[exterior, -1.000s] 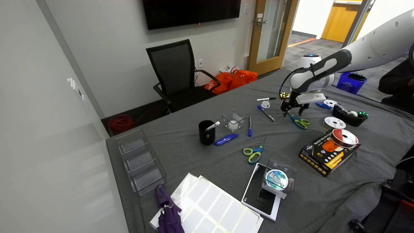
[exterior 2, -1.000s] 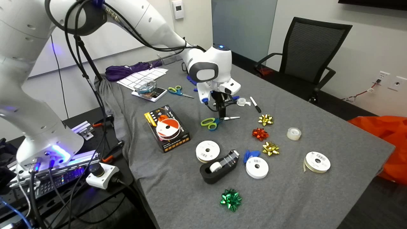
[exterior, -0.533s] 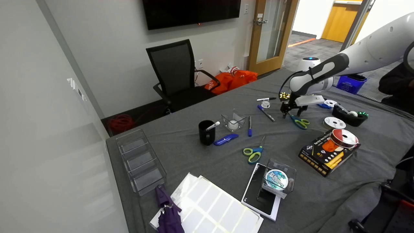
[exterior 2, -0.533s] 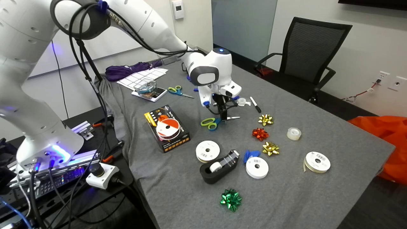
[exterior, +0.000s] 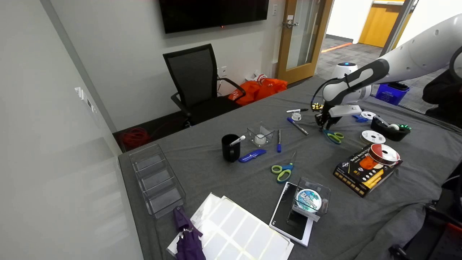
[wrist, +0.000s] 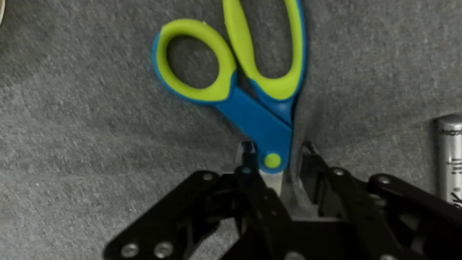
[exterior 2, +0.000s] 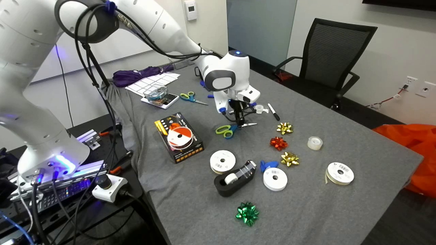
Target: Pick up one pair of scissors, then place them in the clear object
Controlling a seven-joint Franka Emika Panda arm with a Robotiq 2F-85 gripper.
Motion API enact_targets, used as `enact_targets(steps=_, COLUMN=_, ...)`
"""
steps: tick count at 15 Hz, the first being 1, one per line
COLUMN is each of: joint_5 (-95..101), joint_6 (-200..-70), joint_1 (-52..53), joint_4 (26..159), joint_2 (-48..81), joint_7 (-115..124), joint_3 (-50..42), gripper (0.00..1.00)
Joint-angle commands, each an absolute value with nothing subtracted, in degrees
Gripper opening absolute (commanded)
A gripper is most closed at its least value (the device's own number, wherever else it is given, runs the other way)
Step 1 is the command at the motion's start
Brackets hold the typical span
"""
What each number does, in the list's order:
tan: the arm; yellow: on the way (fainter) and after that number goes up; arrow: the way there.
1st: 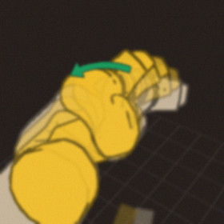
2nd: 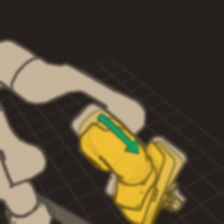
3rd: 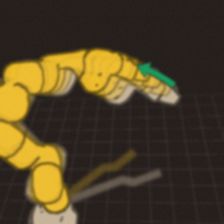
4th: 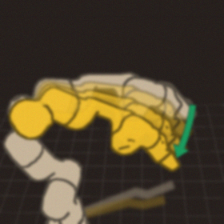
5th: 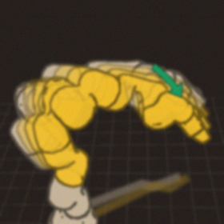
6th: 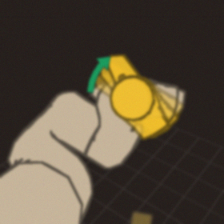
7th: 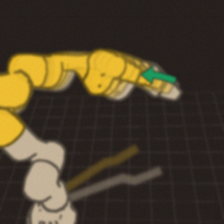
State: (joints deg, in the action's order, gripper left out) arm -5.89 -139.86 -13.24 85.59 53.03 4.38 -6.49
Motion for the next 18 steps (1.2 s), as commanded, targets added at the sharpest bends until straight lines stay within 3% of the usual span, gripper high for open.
enact_targets(steps=1, joint_5=-5.9, joint_6=-140.1, joint_1=-14.1, joint_4=86.0, joint_2=52.5, joint_7=2.4, joint_3=-6.0, gripper=0.05)
enact_targets(steps=8, joint_5=-5.3, joint_6=-139.0, joint_1=-14.4, joint_4=86.8, joint_2=51.4, joint_7=0.9, joint_3=-6.5, gripper=0.06)
enact_targets(steps=9, joint_5=-5.2, joint_6=-138.6, joint_1=-14.6, joint_4=87.0, joint_2=51.0, joint_7=0.4, joint_3=-6.5, gripper=0.19)
enact_targets(steps=10, joint_5=-5.2, joint_6=-138.3, joint_1=-14.7, joint_4=87.1, joint_2=50.7, joint_7=0.0, joint_3=-6.5, gripper=0.06)
enact_targets(steps=17, joint_5=-5.3, joint_6=-136.8, joint_1=-15.4, joint_4=87.7, joint_2=49.0, joint_7=-2.2, joint_3=-6.4, gripper=0.06)
enact_targets(steps=18, joint_5=-5.3, joint_6=-136.7, joint_1=-15.5, joint_4=87.7, joint_2=48.8, joint_7=-2.3, joint_3=-6.4, gripper=0.30)
